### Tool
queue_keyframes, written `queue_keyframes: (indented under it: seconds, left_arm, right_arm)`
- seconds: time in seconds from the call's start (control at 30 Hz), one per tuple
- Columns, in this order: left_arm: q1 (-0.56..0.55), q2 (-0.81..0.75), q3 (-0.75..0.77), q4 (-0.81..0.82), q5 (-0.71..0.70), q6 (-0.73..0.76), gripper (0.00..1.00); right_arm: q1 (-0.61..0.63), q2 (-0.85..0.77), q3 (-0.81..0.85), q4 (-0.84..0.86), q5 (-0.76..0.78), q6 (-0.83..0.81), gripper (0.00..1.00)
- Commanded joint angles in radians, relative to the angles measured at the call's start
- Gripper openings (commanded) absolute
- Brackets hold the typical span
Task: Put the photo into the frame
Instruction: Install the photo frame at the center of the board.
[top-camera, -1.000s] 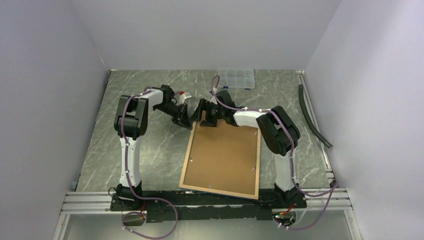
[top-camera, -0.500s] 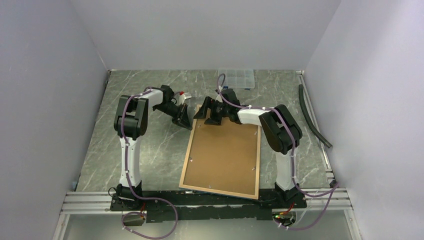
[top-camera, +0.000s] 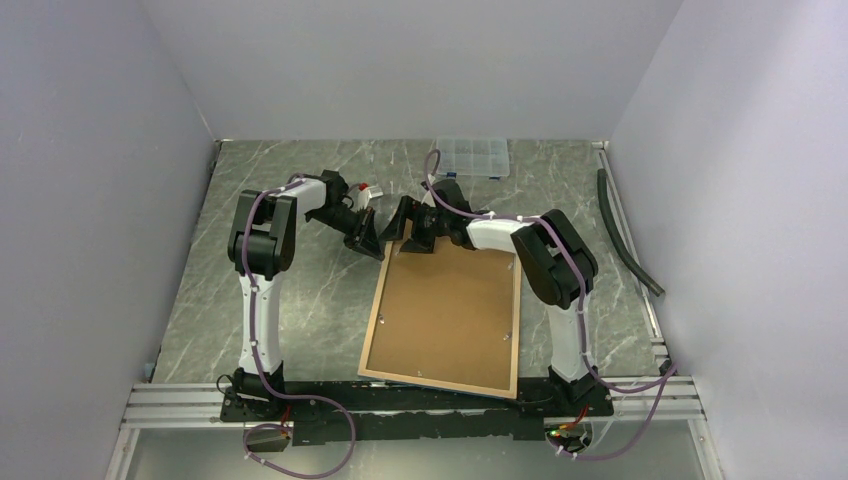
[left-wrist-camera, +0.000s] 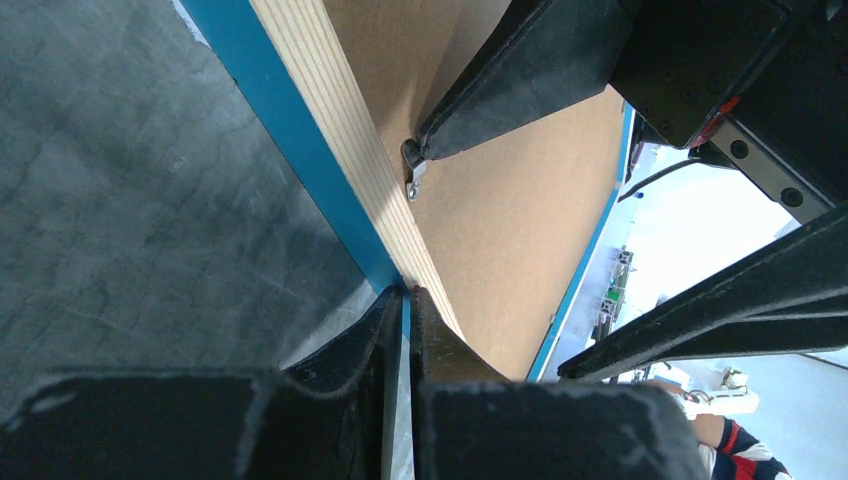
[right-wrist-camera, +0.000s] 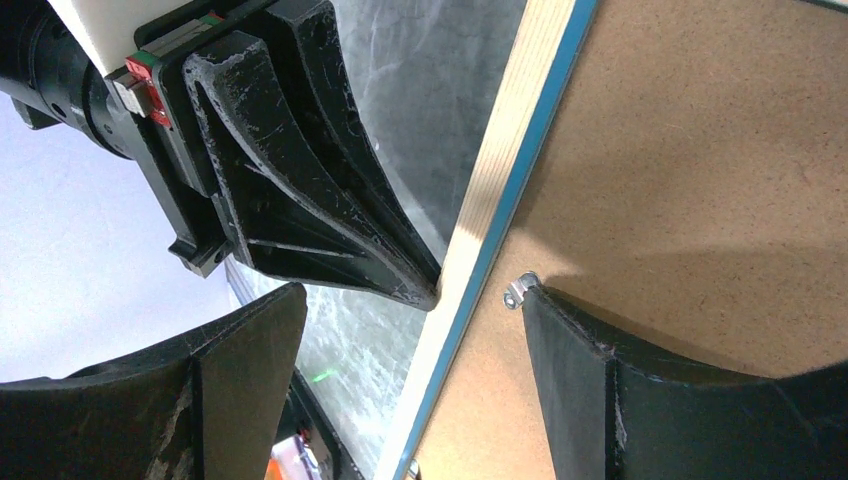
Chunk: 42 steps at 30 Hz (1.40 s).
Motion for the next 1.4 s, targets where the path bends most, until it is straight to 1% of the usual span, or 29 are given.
queue_keyframes:
  seconds: [0.0,0.33,0.67,0.9,1.07,1.13,1.23,1.37]
  left_arm:
    - [-0.019,0.013,-0.024,0.006,-0.095,0.038,0.11]
    - [-0.039,0.044,-0.013,0.022,-0.085,0.026,0.11]
    - [-0.039,0.036,-0.015,0.016,-0.091,0.034,0.11]
    - [-0.040,0.038,-0.007,0.016,-0.089,0.030,0.10]
    - [-0.039,0.037,-0.007,0.011,-0.092,0.035,0.10]
    - [-0.039,0.036,-0.007,0.009,-0.092,0.037,0.10]
    - [-0.038,0.028,-0.014,0.009,-0.095,0.041,0.10]
    - [-0.037,0.022,-0.014,0.000,-0.097,0.044,0.10]
  right_arm:
    - [0.010,0.025,0.009,-0.097,0.066,-0.008,0.84]
    - [0.011,0.084,0.049,-0.013,0.030,0.040,0.83]
    - [0.015,0.086,0.024,0.012,0.001,0.056,0.83]
    - [0.050,0.089,0.081,-0.112,0.001,0.029,0.80]
    - [0.067,0.088,0.084,-0.127,-0.041,0.043,0.80]
    - [0.047,0.087,0.102,-0.159,-0.033,0.013,0.81]
    - [0.001,0.074,0.113,-0.160,-0.049,-0.011,0.81]
    - [-0.045,0.065,0.170,-0.245,-0.014,-0.098,0.82]
